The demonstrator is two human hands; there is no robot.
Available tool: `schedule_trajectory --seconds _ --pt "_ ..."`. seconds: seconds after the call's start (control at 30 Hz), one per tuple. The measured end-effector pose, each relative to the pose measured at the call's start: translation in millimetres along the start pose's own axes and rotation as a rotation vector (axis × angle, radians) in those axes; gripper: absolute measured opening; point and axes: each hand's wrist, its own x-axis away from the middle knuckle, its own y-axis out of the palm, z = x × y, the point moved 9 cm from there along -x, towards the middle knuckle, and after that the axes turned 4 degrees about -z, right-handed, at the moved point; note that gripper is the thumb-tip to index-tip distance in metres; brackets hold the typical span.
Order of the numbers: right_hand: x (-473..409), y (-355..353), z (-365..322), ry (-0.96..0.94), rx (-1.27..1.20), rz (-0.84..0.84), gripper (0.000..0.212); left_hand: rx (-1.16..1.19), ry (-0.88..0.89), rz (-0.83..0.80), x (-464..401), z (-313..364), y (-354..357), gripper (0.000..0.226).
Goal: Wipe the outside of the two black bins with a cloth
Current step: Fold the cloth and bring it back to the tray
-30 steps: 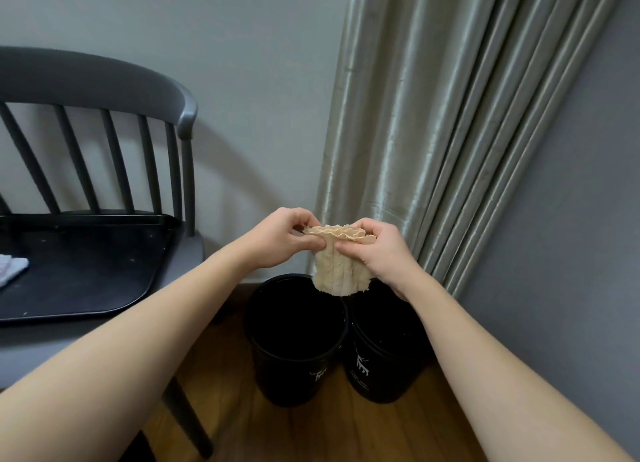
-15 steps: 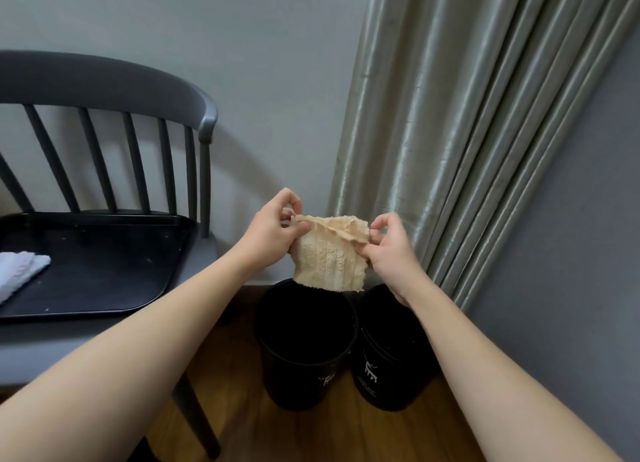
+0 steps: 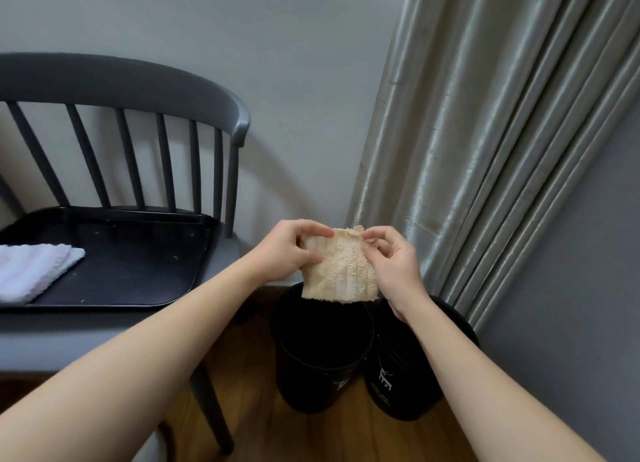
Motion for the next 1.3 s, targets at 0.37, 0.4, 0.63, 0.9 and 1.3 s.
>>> schedule_trajectory --seconds 0.37,0.4,0.63,0.9,1.3 --pt "5.8 33.1 13.7 0.086 0.015 0.035 0.048 0.039 -0.009 0.05 10.0 -4.6 -36.7 0.022" --pt "6.5 37.4 14.9 0.093 -0.011 0.015 0.048 0.058 -0.008 0.042 11.5 -5.4 -39.0 0.025" --pt "13.9 67.8 10.3 0.076 -0.147 -0.038 0.036 0.14 0.008 -0.012 23.4 -12.2 -56.0 0.037" --pt "17.0 125.4 -12.4 0.057 -0.194 -0.127 0.046 0.064 0.009 -0.101 46.0 -18.3 -106.9 0.072" --pt "5.1 233.9 -66.2 0.038 0.391 -0.237 0.061 -0.141 0.0 -0.076 92.9 -27.7 -214.4 0.082"
